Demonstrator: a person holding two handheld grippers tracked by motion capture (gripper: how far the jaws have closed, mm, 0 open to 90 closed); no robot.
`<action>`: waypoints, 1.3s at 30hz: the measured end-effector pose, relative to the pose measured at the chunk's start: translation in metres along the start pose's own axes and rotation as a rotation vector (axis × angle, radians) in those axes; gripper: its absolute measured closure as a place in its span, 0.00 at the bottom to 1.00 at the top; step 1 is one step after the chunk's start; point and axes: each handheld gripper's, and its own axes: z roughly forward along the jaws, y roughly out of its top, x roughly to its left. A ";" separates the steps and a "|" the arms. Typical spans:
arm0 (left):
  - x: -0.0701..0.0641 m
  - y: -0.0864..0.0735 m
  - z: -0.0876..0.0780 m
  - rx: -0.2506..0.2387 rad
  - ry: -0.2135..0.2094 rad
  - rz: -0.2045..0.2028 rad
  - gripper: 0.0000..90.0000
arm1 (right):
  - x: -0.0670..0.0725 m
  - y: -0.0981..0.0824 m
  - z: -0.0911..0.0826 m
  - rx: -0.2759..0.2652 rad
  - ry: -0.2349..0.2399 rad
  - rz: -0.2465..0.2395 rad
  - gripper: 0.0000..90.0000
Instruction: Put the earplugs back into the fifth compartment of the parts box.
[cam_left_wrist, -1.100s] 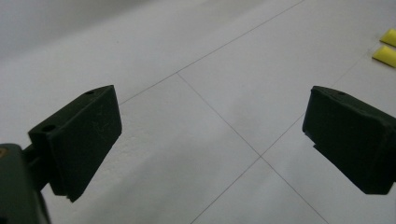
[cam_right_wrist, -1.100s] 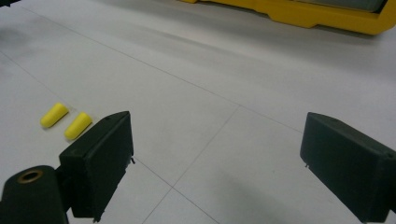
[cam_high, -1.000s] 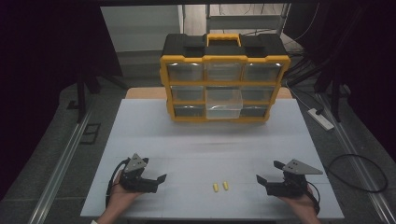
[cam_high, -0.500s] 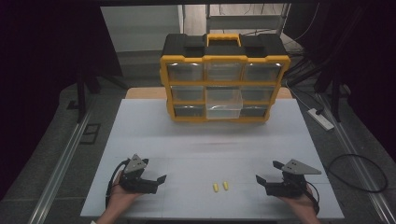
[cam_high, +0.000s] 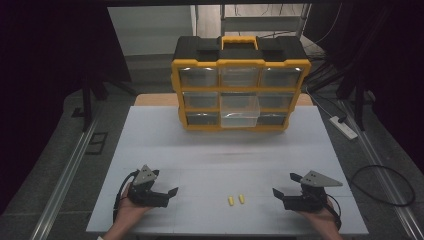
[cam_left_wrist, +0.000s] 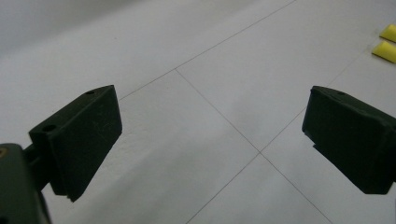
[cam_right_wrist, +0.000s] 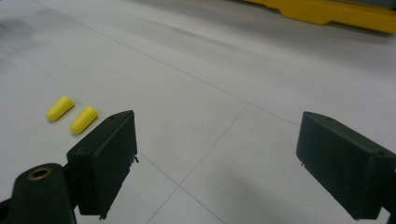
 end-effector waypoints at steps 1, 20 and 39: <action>0.000 0.000 0.000 0.000 -0.002 0.002 0.05 | 0.002 0.001 0.002 0.013 0.010 -0.008 0.15; 0.000 0.000 -0.001 -0.005 0.008 0.003 0.05 | 0.038 0.023 0.025 0.088 0.120 -0.101 0.15; 0.000 0.000 0.001 0.011 0.020 0.003 0.05 | 0.065 0.038 0.054 0.195 0.189 -0.172 0.23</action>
